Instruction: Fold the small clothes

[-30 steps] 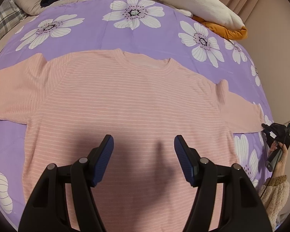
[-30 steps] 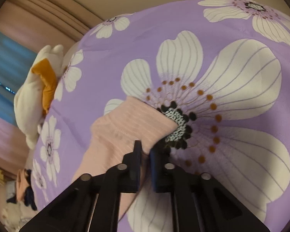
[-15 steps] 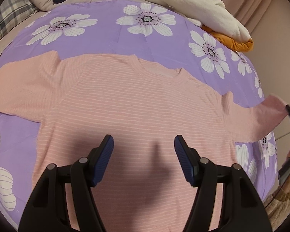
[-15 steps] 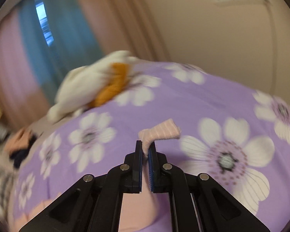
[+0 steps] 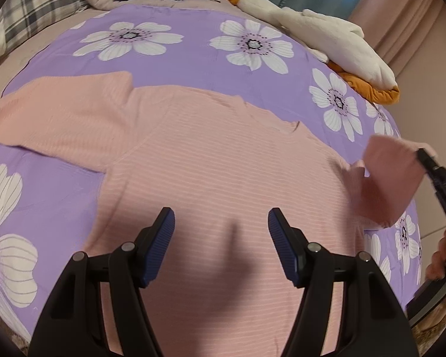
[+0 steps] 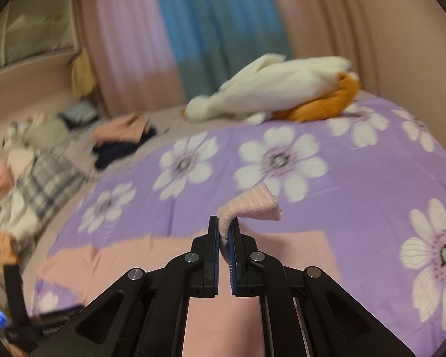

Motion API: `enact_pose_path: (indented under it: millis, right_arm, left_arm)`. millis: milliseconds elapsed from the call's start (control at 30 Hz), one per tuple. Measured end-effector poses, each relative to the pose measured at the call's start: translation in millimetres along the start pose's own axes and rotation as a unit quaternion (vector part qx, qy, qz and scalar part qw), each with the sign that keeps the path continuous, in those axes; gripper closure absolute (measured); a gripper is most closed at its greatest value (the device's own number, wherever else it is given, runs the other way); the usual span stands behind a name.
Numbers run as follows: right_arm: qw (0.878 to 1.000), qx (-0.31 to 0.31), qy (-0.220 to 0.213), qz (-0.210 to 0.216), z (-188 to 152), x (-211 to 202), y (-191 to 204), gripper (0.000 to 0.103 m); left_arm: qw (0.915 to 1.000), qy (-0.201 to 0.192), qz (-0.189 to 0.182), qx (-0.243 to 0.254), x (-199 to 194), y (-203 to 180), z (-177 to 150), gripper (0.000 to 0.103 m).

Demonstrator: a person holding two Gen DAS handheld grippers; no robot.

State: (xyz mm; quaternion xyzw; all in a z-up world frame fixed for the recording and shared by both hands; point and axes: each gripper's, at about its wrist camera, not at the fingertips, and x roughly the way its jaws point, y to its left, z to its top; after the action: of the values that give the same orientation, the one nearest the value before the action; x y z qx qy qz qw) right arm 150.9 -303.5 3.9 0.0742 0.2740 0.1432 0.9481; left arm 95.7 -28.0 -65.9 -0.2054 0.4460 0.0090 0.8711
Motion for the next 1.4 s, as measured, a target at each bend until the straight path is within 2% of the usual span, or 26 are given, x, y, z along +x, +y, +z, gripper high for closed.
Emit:
enact_pose_path:
  millis: [200,400,500,733,967,1067,1133,1167,1200,1300,1400]
  right_arm:
    - [0.996,-0.048,0.067,0.021,-29.7,37.0,40.4,0.096]
    - [0.985,-0.089,0.144,0.031,-66.9,66.2,69.4,0.096]
    - [0.979,-0.088,0.179,0.038,-79.8,76.0,70.6,0.096]
    - [0.971,-0.085,0.220,0.036,-96.1,90.2,71.3,0.096]
    - [0.970,-0.074,0.227,0.042,-94.5,87.5,69.8,0.096]
    - [0.973,-0.043,0.218,0.067,-80.9,73.1,64.5,0.089]
    - [0.978,-0.025,0.191,0.078,-70.1,57.1,61.3,0.073]
    - [0.981,-0.018,0.177,0.082,-65.1,49.1,59.0,0.057]
    - [0.983,-0.009,0.164,0.084,-60.1,41.4,55.2,0.046]
    - [0.987,0.014,0.144,0.072,-53.7,30.9,40.3,0.046]
    - [0.988,0.031,0.147,0.028,-56.0,35.2,21.3,0.046]
  left_arm:
    - [0.9999,0.003,0.010,-0.011,-4.8,12.9,-6.3,0.038]
    - [0.9997,0.004,0.013,-0.019,-8.1,21.9,-10.2,0.038]
    - [0.9996,0.005,0.013,-0.024,-8.7,25.5,-10.9,0.038]
    - [0.9995,0.005,0.014,-0.027,-10.5,28.6,-13.9,0.038]
    - [0.9995,0.007,0.006,-0.031,-11.2,34.9,-15.1,0.037]
    - [0.9994,0.009,0.001,-0.034,-10.5,37.5,-14.4,0.037]
    - [0.9993,0.010,-0.003,-0.036,-9.9,37.8,-14.1,0.036]
    - [0.9993,0.011,-0.006,-0.036,-9.4,37.2,-13.9,0.035]
    - [0.9993,0.013,-0.008,-0.035,-8.3,36.0,-13.5,0.034]
    - [0.9991,0.021,-0.018,-0.030,-3.1,31.7,-12.5,0.033]
    - [0.9983,0.038,-0.035,-0.027,6.1,20.3,-8.6,0.033]
